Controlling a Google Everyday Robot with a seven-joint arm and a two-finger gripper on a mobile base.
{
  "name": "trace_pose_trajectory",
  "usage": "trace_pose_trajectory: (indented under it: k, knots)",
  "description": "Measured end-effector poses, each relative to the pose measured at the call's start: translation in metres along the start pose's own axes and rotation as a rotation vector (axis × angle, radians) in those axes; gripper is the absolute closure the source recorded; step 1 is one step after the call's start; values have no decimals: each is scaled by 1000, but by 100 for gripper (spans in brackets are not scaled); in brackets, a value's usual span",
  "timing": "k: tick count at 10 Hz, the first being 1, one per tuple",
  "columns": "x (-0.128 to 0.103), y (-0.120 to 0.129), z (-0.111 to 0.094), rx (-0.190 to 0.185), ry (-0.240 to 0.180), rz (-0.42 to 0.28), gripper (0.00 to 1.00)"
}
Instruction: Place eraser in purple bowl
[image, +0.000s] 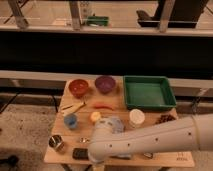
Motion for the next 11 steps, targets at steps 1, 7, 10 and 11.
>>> trace_pose_trajectory:
  k: [1,7,10,11]
  knots:
    - [-6,-2,2,15,-5,-6,20]
    - [10,-16,11,64,-46,61,20]
    - [14,-24,21,48,-84,93,20]
    - [10,-27,25,37,-96,98,20]
